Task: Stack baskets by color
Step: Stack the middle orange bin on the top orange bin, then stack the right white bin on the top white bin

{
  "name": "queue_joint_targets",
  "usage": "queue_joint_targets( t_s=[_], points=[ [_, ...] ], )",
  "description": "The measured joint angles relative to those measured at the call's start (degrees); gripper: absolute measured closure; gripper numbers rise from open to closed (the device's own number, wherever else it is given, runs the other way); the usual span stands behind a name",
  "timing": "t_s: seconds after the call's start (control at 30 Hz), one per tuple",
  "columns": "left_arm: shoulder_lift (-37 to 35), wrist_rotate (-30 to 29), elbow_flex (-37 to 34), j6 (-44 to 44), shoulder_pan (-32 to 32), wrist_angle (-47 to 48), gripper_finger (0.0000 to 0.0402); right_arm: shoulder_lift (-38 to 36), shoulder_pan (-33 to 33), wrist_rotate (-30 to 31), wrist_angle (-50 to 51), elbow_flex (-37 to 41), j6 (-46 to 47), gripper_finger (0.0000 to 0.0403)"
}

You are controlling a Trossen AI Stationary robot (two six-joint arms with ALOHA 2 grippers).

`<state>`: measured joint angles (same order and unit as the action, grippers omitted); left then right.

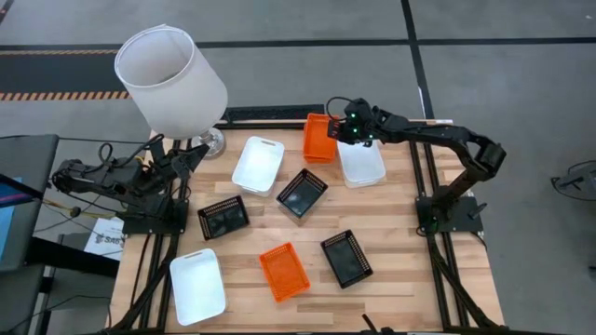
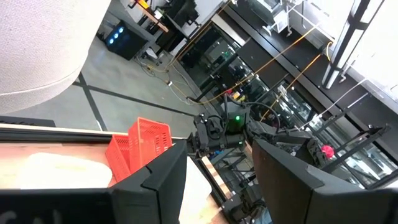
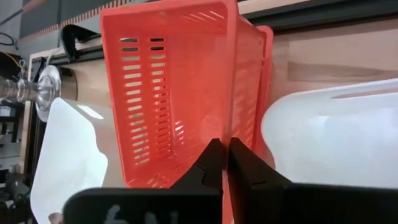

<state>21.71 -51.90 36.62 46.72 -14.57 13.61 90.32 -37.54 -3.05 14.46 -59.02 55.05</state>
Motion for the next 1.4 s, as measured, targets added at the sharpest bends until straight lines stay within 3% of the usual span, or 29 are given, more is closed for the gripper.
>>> queue_joint_targets(
  t_s=[0.7,1.27,1.4],
  points=[
    [0.0,0.0,0.0,0.0,0.0,0.0,0.023,0.0,-0.1,-0.9,0.3,0.0,-4.8,0.0355],
    [0.0,0.0,0.0,0.1,0.0,0.0,0.023,0.0,-2.0,-2.3,0.5,0.0,-7.6,0.0258],
    [0.0,0.0,0.0,0.5,0.0,0.0,0.023,-2.8,-4.0,-4.8,6.3,-0.6,-10.5,0.0238]
  ],
)
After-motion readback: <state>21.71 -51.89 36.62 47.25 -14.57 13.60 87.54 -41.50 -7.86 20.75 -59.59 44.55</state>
